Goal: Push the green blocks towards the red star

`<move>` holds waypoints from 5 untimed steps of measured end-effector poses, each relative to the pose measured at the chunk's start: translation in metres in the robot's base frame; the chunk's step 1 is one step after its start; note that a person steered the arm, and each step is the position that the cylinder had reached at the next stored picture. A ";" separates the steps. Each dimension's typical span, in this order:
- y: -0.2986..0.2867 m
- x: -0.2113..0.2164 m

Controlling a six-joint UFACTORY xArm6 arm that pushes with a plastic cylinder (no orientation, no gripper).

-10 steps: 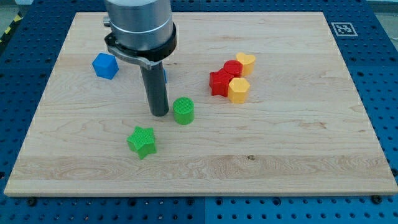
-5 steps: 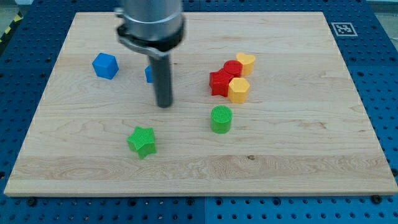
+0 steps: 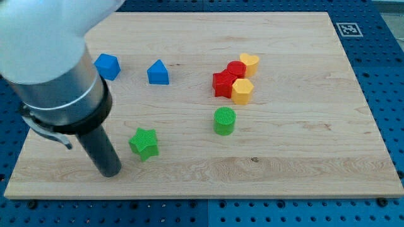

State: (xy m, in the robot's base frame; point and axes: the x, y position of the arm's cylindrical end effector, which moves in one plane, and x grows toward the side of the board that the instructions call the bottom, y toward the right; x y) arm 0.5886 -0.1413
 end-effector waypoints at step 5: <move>0.073 -0.032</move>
State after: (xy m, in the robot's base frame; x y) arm 0.5566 -0.0686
